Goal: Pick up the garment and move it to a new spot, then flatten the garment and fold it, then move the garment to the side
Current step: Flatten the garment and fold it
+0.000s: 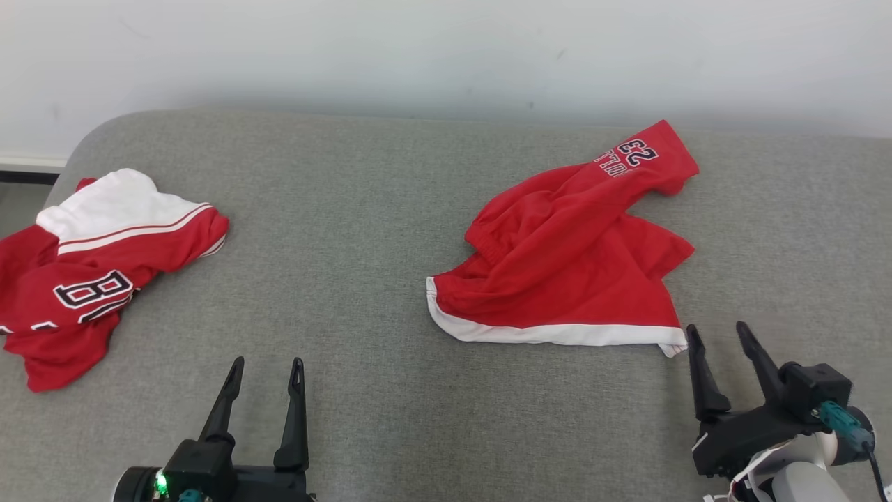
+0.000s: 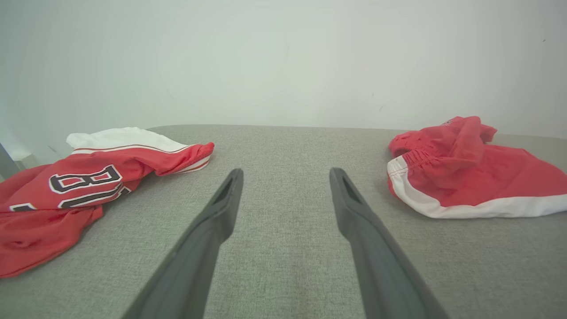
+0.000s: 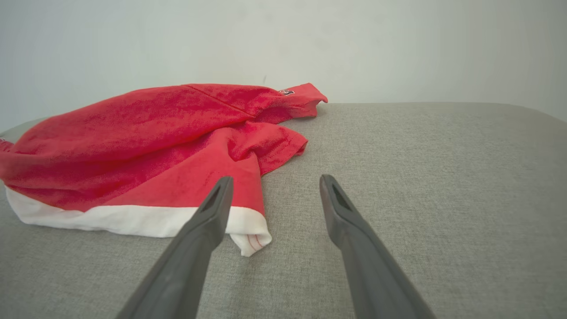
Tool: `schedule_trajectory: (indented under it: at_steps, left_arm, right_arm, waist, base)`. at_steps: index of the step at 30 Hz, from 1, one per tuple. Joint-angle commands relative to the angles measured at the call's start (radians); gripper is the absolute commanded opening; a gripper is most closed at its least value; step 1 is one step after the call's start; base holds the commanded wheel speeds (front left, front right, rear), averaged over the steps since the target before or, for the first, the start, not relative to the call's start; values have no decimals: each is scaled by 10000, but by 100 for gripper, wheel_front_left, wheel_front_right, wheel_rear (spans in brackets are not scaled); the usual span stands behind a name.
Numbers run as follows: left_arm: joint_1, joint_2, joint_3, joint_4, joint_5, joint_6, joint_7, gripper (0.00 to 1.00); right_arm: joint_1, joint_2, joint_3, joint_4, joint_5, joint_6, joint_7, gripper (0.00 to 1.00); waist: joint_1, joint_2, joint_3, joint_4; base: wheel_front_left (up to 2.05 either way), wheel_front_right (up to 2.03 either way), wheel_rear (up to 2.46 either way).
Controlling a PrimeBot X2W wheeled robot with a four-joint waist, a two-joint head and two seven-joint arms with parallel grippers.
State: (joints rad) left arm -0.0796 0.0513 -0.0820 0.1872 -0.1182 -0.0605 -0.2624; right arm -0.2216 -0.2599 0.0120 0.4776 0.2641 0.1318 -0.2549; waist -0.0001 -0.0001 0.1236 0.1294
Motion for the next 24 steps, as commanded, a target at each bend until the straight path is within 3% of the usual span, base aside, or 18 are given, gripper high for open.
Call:
schedule_trajectory:
  at_steps: [1, 10, 21, 23, 24]
  left_arm:
    - [-12, -4, 12, 20, 50, 4, -37, 100]
    - [-64, -10, 97, 79, 119, -73, -37, 100]
    - [-214, -13, -88, 197, 61, -76, -37, 100]
    - [-193, -13, -137, 233, 27, -59, -37, 100]
    - [-176, -13, -151, 251, 16, -49, -36, 100]
  right_arm:
    - [-27, 47, 29, 30, 44, -23, 46, 100]
    - [-1069, 194, 230, 1394, -363, -23, 114, 100]
    - [-2858, 185, 1407, 3573, -1211, -23, 44, 100]
    - [-3085, 252, 1561, 4096, -1194, -23, 225, 1]
    - [-3215, 292, 1620, 4280, -1152, -23, 201, 0]
  waist:
    - [1, 1, 40, 88]
    - [1, 1, 216, 400]
    - [1, 1, 179, 544]
    - [1, 1, 133, 562]
    - [1, 1, 112, 573]
  base:
    - [0, 0, 0]
    - [0, 0, 0]
    - [0, 0, 0]
    - [0, 0, 0]
    - [0, 0, 0]
